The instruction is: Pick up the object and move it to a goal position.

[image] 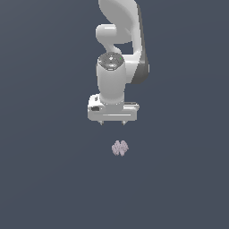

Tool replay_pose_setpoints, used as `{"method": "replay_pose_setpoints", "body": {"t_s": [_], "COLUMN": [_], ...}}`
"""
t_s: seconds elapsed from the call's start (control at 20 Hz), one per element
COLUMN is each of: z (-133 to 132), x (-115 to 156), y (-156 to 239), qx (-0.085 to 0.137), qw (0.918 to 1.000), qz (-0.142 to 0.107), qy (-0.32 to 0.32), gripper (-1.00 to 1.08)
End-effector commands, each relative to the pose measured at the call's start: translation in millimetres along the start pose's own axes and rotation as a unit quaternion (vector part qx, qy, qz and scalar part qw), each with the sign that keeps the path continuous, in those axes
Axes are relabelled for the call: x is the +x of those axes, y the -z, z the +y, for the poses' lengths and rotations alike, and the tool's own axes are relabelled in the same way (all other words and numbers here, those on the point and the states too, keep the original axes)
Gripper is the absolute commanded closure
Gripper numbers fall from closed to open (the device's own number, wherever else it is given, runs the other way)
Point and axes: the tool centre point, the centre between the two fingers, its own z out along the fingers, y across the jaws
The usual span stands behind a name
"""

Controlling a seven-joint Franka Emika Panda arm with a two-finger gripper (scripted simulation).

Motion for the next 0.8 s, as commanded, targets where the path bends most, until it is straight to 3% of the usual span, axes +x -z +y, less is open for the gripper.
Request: {"method": "replay_pose_setpoints", "body": {"t_s": [0.0,0.75], "z": [0.0,7.0], "x": [0.0,-5.4], "y": [0.0,-6.7], "qx": [0.000,-0.008], "qw": [1.0000,1.0000], "qz": [0.000,-0.006], "qy": [0.000,0.002], "gripper": [-0.92,-0.92]}}
